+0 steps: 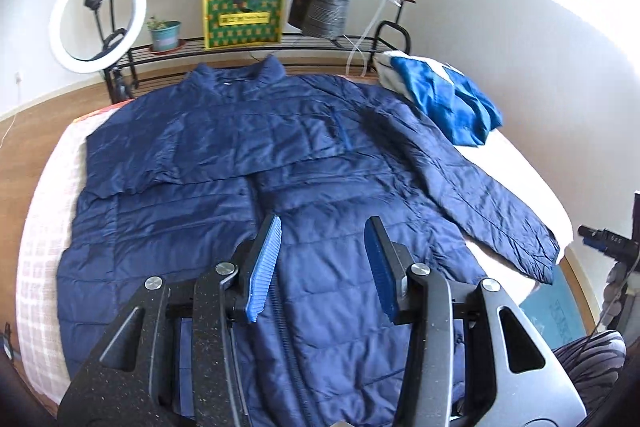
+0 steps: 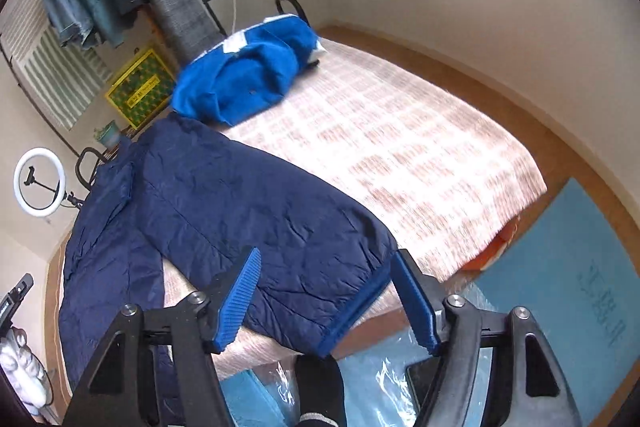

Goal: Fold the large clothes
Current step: 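Grasp the jacket side edge near the hem with the right tool, then fold the jacket side over toward the zipper with the right tool, release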

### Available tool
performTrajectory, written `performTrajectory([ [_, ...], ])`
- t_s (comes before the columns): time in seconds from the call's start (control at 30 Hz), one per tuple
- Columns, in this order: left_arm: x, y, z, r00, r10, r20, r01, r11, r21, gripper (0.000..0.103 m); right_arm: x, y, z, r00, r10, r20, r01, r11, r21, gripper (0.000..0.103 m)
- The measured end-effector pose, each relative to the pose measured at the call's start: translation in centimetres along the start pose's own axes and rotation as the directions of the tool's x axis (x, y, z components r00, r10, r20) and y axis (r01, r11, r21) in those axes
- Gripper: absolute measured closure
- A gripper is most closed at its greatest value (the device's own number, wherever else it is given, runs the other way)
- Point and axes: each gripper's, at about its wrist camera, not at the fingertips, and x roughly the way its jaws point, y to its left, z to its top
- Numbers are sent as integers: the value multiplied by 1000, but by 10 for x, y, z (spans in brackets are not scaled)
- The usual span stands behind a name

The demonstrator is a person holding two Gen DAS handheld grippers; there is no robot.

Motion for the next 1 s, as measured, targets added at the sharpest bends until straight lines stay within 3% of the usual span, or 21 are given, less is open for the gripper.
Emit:
performTrajectory([
  [0.07,6,-10,-1,1000,-11,-12,11,1000,15,59,10,-18,-4,1000,14,-29,-12,998,59,42],
  [0.23,14,-24,-2,999,-37,-36,38,999,27,59,32,-45,-8,996,65,-67,-51,981,188,42],
  [0.47,23,-23,-4,998,-35,-59,36,999,6,59,64,-52,-11,996,27,-85,-7,975,222,44],
  [0.53,25,-20,-5,998,-32,-62,32,999,-1,59,65,-49,-12,995,32,-93,-12,978,207,50],
  [0.6,24,-17,-5,998,-27,-62,27,1000,-5,59,65,-45,-12,994,29,-104,-10,983,183,64],
  [0.73,24,-12,-5,998,-21,-59,20,1000,-15,59,63,-39,-10,994,36,-102,-20,988,155,76],
  [0.8,23,-8,-5,998,-20,-58,19,1000,-24,59,56,-38,-7,995,54,-89,-40,988,150,88],
  [1.0,18,3,-3,999,-20,-47,18,999,-51,59,26,-27,9,993,114,-17,-110,981,161,95],
])
